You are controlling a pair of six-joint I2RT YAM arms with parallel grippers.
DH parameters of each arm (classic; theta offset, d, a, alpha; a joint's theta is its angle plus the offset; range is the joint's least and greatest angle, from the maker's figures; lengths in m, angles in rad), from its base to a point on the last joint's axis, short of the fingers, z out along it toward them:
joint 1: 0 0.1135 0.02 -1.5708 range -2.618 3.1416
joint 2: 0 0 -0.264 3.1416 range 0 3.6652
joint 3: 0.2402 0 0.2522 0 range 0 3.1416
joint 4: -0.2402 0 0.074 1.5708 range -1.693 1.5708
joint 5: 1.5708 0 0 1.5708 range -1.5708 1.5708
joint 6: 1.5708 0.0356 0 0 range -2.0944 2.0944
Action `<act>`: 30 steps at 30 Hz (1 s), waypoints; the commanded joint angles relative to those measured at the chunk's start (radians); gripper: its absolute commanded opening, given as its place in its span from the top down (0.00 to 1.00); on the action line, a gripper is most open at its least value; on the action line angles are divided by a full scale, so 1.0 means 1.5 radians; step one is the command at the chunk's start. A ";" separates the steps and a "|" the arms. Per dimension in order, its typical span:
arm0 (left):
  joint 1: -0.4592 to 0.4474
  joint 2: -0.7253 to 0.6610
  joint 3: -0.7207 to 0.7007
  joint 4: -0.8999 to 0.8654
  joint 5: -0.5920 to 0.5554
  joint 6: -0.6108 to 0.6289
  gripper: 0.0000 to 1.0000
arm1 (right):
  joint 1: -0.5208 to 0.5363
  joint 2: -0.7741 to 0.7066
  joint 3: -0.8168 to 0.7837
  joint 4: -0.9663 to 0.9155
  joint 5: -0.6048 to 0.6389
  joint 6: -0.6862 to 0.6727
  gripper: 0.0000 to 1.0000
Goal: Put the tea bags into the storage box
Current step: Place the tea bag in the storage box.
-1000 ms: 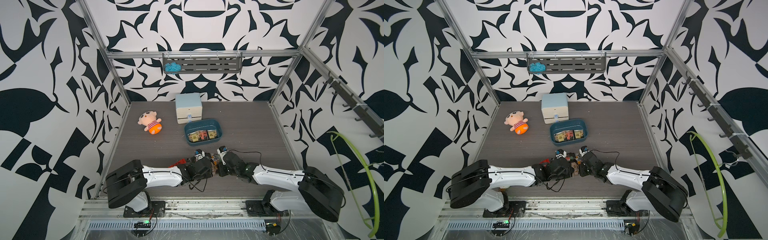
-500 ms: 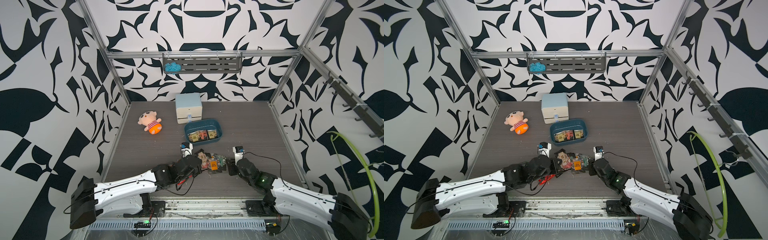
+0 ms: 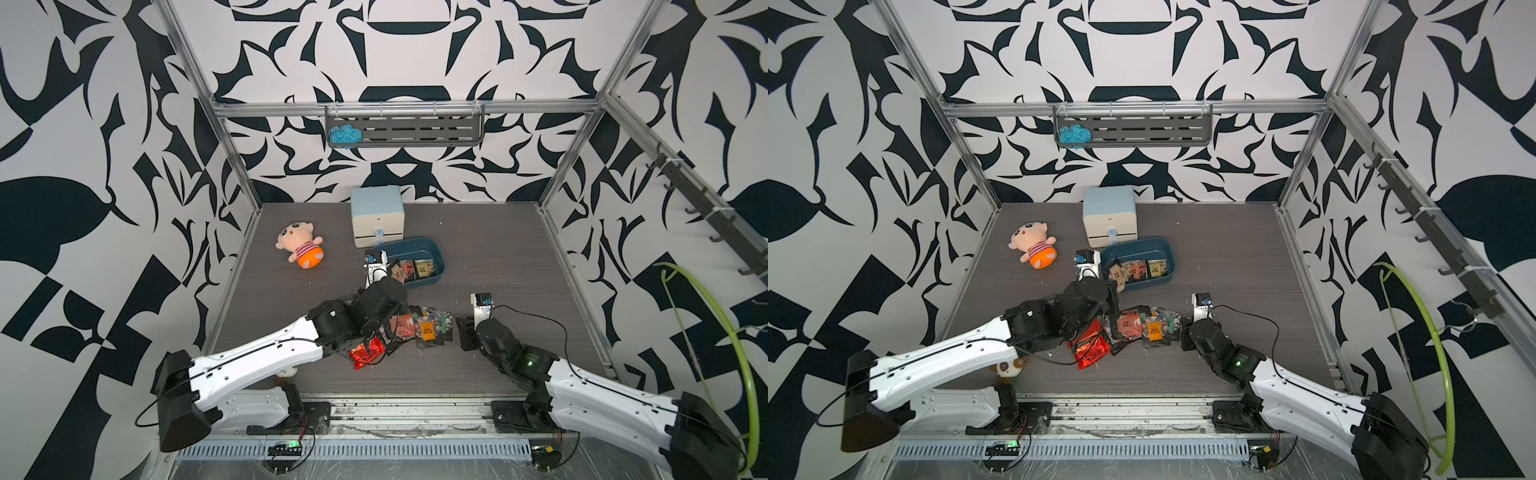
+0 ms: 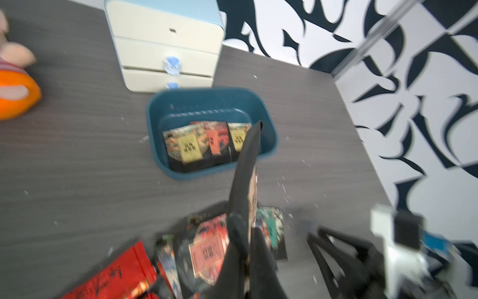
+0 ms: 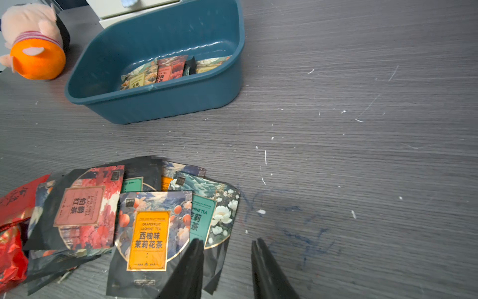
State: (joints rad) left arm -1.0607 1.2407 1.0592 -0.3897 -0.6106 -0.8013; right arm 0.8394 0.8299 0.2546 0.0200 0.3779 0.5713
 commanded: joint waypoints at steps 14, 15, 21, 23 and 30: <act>0.212 0.344 0.246 -0.047 0.237 0.028 1.00 | 0.003 0.006 0.013 0.002 0.014 -0.010 0.64; 0.216 0.357 0.253 -0.047 0.244 0.025 1.00 | 0.003 0.011 0.014 0.002 0.013 -0.010 0.64; 0.226 0.418 0.283 -0.048 0.261 0.015 1.00 | 0.002 0.044 0.025 0.006 0.006 -0.011 0.64; 0.227 0.429 0.282 -0.044 0.259 0.014 1.00 | 0.003 0.053 0.028 0.008 0.004 -0.012 0.64; 0.240 0.427 0.260 -0.047 0.230 0.016 0.86 | 0.002 0.073 0.034 0.013 -0.001 -0.013 0.64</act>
State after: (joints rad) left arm -0.7151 1.8866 1.4570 -0.4423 -0.2436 -0.7788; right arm 0.8394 0.9344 0.2619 0.0082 0.3729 0.5640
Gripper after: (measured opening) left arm 0.133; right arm 0.358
